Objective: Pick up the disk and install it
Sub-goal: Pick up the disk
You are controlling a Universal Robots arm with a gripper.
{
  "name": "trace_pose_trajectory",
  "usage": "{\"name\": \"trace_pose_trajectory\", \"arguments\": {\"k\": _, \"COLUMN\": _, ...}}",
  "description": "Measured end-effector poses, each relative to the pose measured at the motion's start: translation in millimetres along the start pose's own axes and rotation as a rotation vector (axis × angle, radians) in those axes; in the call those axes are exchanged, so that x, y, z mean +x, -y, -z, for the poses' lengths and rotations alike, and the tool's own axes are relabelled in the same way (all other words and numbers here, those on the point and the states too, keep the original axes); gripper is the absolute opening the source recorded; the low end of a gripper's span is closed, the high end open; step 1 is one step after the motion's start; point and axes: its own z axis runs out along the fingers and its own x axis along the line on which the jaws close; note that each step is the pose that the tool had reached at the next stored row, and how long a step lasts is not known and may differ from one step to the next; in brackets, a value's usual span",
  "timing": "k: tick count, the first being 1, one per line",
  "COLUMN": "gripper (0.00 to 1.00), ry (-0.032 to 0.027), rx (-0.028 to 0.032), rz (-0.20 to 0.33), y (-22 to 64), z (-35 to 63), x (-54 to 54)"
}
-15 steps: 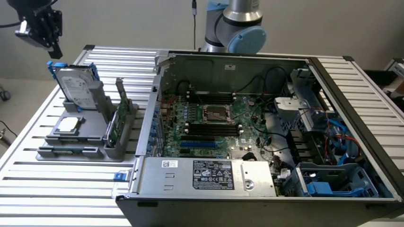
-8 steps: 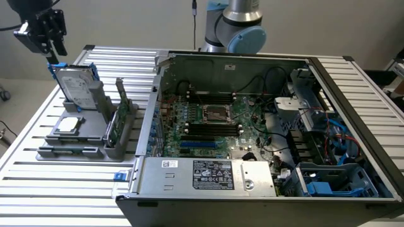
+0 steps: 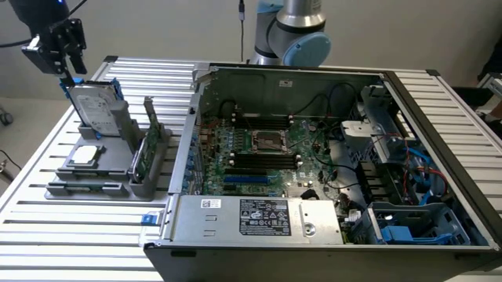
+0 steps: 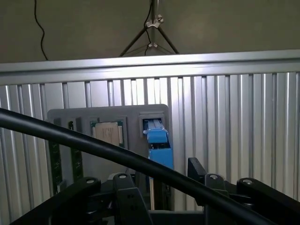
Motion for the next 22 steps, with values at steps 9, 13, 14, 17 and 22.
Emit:
{"name": "trace_pose_trajectory", "arguments": {"k": 9, "gripper": 0.54, "ry": -0.0015, "rx": 0.0004, "rz": 0.007, "y": -2.7, "z": -16.1, "x": 0.0}}
{"name": "trace_pose_trajectory", "arguments": {"k": 13, "gripper": 0.54, "ry": -0.0017, "rx": 0.0033, "rz": 0.013, "y": -4.1, "z": -21.9, "x": 0.0}}
{"name": "trace_pose_trajectory", "arguments": {"k": 14, "gripper": 0.54, "ry": -0.0017, "rx": 0.0046, "rz": 0.015, "y": -4.4, "z": -23.1, "x": 0.1}}
{"name": "trace_pose_trajectory", "arguments": {"k": 17, "gripper": 0.54, "ry": -0.0018, "rx": 0.0088, "rz": 0.022, "y": -5.2, "z": -26.9, "x": 0.5}}
{"name": "trace_pose_trajectory", "arguments": {"k": 22, "gripper": 0.54, "ry": -0.0014, "rx": 0.0162, "rz": 0.026, "y": -5.4, "z": -34.1, "x": 2.1}}
